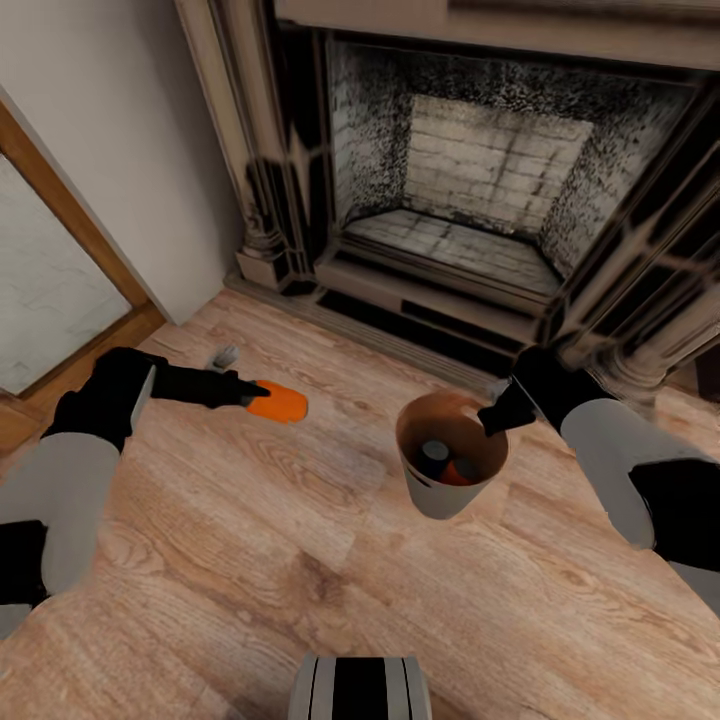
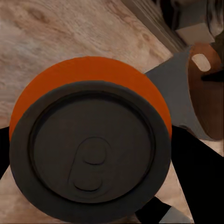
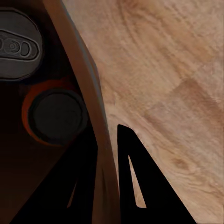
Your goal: Put the three can of soda from the living room inside the tash can in the kitchen.
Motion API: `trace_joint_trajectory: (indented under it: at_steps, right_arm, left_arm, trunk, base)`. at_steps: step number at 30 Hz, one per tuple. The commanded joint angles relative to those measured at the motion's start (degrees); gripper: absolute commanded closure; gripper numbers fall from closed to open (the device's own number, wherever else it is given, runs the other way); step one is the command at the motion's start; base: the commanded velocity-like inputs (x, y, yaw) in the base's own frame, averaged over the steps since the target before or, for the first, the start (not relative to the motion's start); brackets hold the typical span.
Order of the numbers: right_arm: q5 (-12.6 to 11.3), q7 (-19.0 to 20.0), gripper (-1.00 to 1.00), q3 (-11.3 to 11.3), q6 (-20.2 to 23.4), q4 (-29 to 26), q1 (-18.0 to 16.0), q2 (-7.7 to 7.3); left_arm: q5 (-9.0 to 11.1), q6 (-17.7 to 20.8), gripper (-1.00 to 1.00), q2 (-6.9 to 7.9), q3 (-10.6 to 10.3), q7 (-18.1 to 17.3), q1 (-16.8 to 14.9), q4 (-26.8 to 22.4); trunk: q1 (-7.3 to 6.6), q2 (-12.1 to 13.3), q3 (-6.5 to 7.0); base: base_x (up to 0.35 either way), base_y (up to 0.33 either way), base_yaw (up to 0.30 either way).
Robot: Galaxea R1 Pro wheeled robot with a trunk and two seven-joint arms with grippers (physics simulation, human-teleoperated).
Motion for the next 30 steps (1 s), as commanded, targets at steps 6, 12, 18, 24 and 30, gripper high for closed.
trace_joint_trajectory:
  at_steps: [6,12,18,24,30]
  right_arm:
    - [-0.2,-0.4,1.00,-0.2,0.0,-0.1,1.8,2.87]
    - [-0.1,-0.6,1.00,-0.2,0.0,-0.1,2.2,4.76]
    - [0.0,-0.7,1.00,0.0,0.0,-0.2,2.3,7.87]
    - [0.0,-0.7,1.00,-0.1,0.0,-0.4,2.3,9.10]
    - [0.0,-0.7,1.00,-0.2,0.0,-0.4,2.2,9.46]
  left_arm:
    - [-0.4,0.0,1.00,-0.19,-2.4,-7.6,-4.9,3.2]
    - [-0.5,0.0,1.00,-0.31,-2.6,-9.4,-11.2,6.9]
    - [-0.7,0.0,1.00,-3.31,-9.8,-9.7,-16.7,10.7]
    - [-0.7,0.0,1.00,-7.28,-13.9,-9.3,-16.9,11.5]
    - [-0.8,0.0,1.00,-10.45,-19.7,-8.2,-16.9,11.7]
  trunk:
    - [-1.33,2.4,1.09]
    - [-2.64,4.8,2.16]
    - [-3.96,7.2,3.24]
    - [-5.28,9.6,4.32]
    - [-6.60,12.0,5.39]
  base:
    - [0.000,0.000,0.000]
    - [0.000,0.000,0.000]
    - [0.000,0.000,0.000]
    - [0.000,0.000,0.000]
    - [0.000,0.000,0.000]
